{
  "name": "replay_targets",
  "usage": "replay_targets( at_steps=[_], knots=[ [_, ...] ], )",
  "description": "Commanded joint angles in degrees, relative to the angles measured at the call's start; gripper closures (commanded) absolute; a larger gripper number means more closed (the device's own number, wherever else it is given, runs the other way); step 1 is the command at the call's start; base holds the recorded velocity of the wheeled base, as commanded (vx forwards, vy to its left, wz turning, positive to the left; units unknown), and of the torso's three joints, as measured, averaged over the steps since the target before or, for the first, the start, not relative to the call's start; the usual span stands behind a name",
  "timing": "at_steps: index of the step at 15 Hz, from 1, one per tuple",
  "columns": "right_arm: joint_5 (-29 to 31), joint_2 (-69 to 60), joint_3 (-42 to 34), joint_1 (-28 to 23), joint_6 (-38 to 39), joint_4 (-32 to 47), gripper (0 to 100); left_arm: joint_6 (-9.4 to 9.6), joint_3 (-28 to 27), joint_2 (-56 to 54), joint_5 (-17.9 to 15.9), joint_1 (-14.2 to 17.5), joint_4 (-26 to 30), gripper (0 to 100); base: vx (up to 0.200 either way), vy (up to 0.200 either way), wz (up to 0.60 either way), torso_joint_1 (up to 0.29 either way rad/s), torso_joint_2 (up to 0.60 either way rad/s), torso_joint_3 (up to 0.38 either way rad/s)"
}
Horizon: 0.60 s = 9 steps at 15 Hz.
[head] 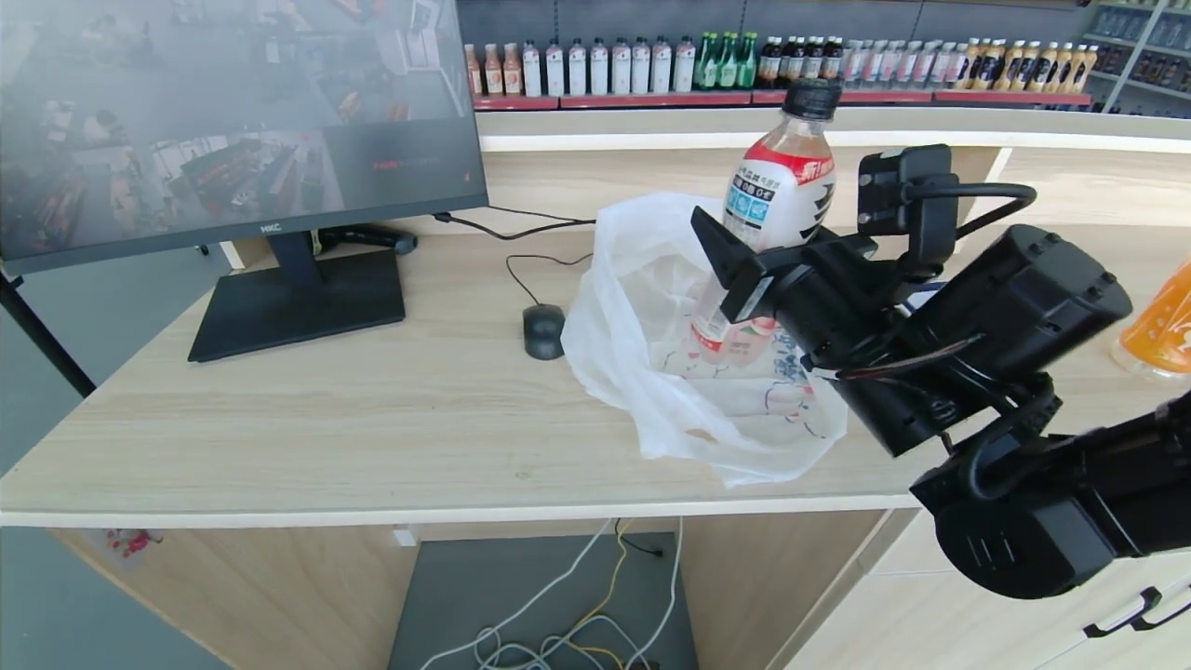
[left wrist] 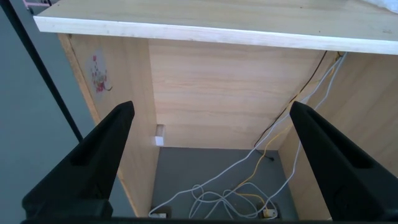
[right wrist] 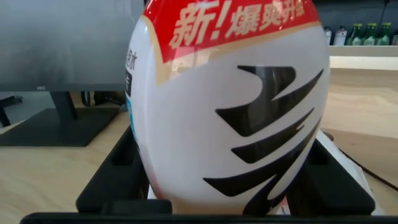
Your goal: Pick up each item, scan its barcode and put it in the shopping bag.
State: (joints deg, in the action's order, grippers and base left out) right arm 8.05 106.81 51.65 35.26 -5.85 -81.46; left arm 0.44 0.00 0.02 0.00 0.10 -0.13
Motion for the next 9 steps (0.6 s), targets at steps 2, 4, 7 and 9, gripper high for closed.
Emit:
replay_targets(
  at_steps=[2, 4, 7, 9],
  knots=[
    [-0.2, 1.8, 7.9, 0.0, 0.1, 8.4, 100, 0.0, 0.0, 0.0, 0.0, 0.0, 0.0, 0, 0.0, 0.0, 0.0, 0.0, 0.0, 0.0],
    [-0.2, 3.0, 10.0, -0.1, 0.1, 11.4, 100, 0.0, 0.0, 0.0, 0.0, 0.0, 0.0, 0, 0.0, 0.0, 0.0, 0.0, 0.0, 0.0],
    [0.2, 5.4, 12.2, -1.2, 0.1, 12.5, 100, 0.0, 0.0, 0.0, 0.0, 0.0, 0.0, 0, 0.0, 0.0, 0.0, 0.0, 0.0, 0.0],
    [0.0, 6.7, 14.4, -2.9, 0.1, 12.6, 100, 0.0, 0.0, 0.0, 0.0, 0.0, 0.0, 0, 0.0, 0.0, 0.0, 0.0, 0.0, 0.0]
  ],
)
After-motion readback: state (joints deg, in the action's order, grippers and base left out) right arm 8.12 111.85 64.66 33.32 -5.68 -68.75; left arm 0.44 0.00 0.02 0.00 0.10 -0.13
